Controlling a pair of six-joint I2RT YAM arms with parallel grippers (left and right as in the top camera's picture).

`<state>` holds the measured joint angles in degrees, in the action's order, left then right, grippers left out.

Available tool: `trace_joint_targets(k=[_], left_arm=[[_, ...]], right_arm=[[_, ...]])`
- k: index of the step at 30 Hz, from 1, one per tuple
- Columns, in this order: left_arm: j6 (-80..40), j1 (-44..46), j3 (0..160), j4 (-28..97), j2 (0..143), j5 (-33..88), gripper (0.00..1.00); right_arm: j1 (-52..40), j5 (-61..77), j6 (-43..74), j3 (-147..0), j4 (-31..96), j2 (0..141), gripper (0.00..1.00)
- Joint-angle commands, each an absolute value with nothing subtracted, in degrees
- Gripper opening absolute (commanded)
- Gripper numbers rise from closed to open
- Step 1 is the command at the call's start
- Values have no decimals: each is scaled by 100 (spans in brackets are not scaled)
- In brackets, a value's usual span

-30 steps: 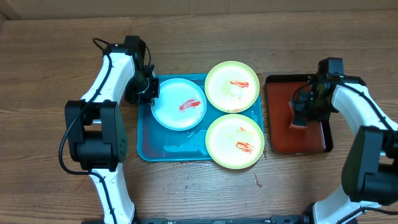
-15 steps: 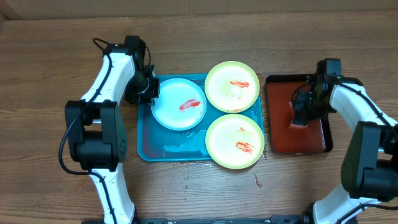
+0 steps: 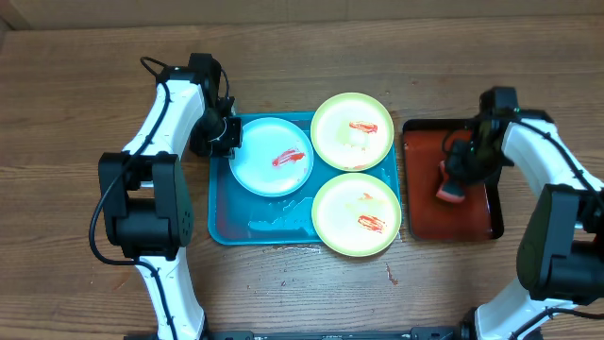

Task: Clean dirty plates on tray and stack at the side
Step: 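Grasp the sponge from the dark tray with the right gripper, then scrub the white plate with the sponge in the right gripper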

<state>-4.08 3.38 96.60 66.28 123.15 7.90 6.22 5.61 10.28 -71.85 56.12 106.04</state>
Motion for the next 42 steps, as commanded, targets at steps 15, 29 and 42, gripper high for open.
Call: trace_joint_targets(k=[15,29,42], left_arm=[[110,366,9966,7035,12394,709,4],[263,366,10215,7389,12394,707,4],[200,368,10215,7387,12394,760,4]], right_arm=[[62,1236,899,-8447,6204,9660,4],[-1330,2182,1745,-8453,5402,9682,4],[-2993,1898,2515,-10145,4788,11633,4]])
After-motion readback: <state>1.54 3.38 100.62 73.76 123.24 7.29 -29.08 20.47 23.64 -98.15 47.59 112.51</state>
